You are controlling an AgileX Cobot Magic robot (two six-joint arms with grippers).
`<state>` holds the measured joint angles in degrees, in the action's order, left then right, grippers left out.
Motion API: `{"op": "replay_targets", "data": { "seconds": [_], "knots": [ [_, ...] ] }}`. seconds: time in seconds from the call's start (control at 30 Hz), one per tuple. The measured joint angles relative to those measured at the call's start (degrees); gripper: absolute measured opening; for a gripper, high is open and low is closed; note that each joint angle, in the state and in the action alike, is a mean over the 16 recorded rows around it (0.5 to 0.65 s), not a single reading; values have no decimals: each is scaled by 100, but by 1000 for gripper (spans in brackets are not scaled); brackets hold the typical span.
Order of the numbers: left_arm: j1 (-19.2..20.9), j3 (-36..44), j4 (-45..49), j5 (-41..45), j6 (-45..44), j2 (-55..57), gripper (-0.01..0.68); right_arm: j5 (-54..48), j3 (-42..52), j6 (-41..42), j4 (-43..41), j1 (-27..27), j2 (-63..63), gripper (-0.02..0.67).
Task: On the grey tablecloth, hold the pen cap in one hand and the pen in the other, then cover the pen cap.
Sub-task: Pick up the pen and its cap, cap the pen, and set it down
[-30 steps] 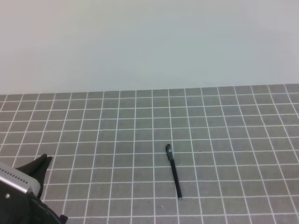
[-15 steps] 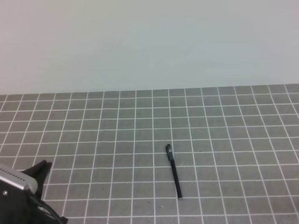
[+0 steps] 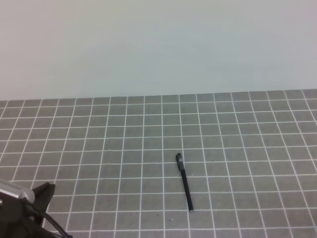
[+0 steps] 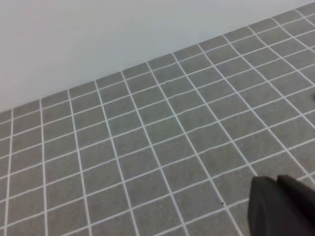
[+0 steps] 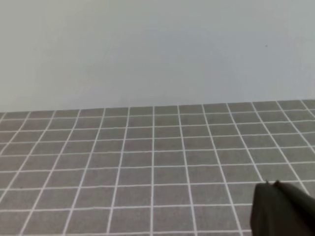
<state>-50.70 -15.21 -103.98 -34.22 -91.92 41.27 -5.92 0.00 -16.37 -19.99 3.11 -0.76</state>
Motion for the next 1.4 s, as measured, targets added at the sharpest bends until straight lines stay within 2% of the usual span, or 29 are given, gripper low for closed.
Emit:
{"op": "replay_targets", "data": {
  "seconds": [0.33,0.47,1.27,1.4],
  "knots": [
    [0,0,-80,24,4,0,-1,-669,-9,2159,1313,0,0,4],
    [0,0,-80,26,-6,0,-2,-889,-16,2763,1663,0,0,4],
    [0,0,-43,27,-47,-20,-2,-1015,-27,2860,1713,0,0,4],
    [0,0,-5,127,342,-127,-2,-1016,-27,2860,1713,0,0,4]
  ]
}}
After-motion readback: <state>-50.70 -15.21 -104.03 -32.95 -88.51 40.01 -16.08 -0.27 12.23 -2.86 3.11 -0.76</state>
